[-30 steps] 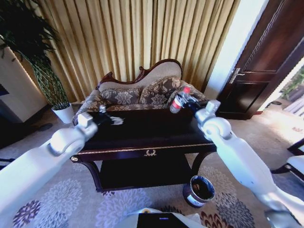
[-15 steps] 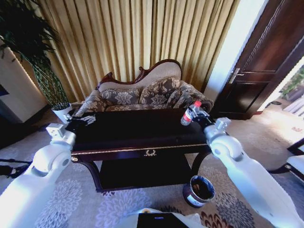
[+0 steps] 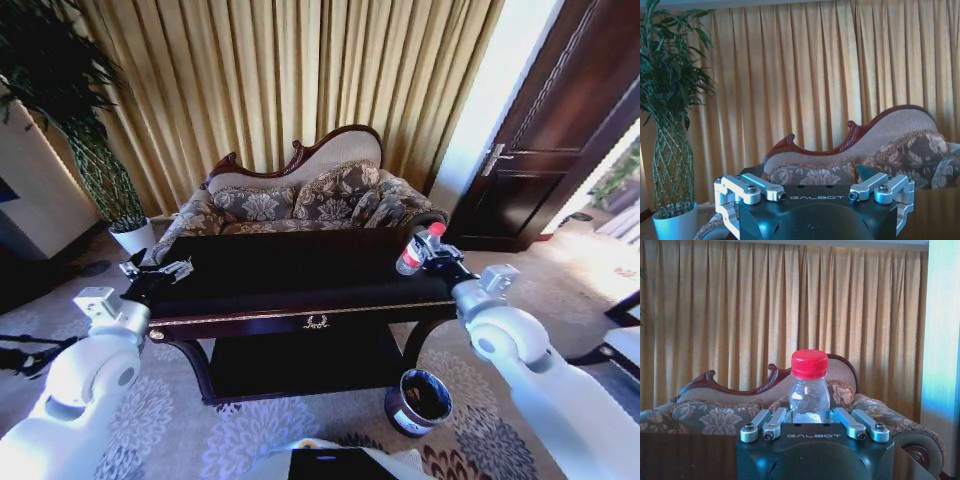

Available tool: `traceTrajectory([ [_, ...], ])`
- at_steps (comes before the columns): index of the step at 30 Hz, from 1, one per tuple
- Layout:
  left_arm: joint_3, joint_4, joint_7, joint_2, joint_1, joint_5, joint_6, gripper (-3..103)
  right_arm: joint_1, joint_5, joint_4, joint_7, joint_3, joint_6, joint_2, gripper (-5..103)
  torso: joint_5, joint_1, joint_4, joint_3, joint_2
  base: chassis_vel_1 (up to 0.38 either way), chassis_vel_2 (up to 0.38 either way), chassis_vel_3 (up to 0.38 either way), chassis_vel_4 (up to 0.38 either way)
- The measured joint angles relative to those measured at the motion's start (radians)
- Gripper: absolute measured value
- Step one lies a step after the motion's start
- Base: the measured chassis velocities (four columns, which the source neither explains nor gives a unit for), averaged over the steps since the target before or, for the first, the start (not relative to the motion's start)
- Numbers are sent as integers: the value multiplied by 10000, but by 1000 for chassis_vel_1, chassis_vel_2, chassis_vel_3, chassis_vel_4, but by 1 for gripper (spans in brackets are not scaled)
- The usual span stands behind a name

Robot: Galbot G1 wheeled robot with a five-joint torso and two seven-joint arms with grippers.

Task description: Move to the front of the table and place the trash on the table into the trash bin.

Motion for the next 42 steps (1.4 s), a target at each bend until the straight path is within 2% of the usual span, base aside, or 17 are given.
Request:
traceTrajectory([
  [13,397,-30,15,-65,102,77,-42,100,-188,-339,203,-45,-58,15,454,28,-1,0,1,0,-1,44,-49,-49,42],
  [33,681,105,111,-130,-138,88,-186,100,-191,-711,-46,-492,-141,225,627,28,-1,-2,1,-1,1,98,-94,-94,92],
  [42,424,87,275,-283,-45,88,-330,100,-1085,-1313,-767,-702,-103,248,1347,28,1,3,0,2,-2,5,-7,-2,2],
])
